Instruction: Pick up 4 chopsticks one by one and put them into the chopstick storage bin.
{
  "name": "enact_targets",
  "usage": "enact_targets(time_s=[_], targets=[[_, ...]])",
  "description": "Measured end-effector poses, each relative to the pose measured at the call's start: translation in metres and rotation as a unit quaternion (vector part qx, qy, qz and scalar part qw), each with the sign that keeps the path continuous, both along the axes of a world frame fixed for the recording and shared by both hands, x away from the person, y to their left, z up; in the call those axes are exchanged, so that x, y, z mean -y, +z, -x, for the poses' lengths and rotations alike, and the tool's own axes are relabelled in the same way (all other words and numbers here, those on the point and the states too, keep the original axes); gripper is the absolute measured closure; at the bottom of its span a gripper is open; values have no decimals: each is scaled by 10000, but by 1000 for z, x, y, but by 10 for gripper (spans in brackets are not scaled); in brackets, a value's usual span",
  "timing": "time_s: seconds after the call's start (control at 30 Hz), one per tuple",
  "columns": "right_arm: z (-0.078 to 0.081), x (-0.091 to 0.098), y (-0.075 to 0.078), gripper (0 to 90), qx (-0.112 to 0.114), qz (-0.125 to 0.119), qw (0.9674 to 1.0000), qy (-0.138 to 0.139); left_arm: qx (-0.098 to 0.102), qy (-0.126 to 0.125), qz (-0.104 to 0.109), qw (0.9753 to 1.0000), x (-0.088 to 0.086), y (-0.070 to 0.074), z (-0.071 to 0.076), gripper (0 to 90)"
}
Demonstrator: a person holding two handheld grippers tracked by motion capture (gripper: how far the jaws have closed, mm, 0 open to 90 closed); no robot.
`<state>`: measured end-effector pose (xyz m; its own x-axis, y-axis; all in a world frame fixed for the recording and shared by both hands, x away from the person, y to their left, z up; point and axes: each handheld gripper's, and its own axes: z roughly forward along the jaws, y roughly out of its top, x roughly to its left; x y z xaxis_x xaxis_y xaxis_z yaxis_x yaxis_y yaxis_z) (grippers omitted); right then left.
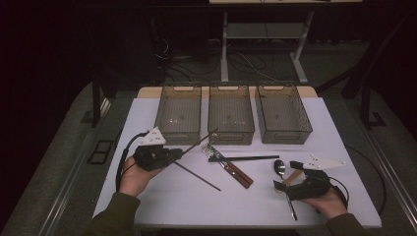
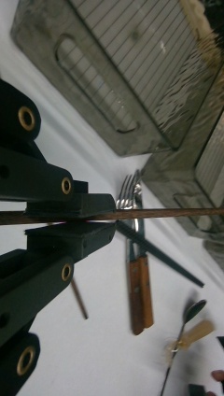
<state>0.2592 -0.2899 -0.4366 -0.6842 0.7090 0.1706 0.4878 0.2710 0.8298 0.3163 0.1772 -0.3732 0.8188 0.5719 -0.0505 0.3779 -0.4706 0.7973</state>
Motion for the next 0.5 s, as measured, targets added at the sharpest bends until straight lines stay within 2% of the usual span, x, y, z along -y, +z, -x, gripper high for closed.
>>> enact_targets(time_s=[0.2,0.5], targets=[[0,1,0,4,-8,-45,10000,-12,97,117,15,9999,1,5,-12,848],[0,2,1,5,-9,-92,9999,-56,324,483,184,9981,-1,19,-44,848]])
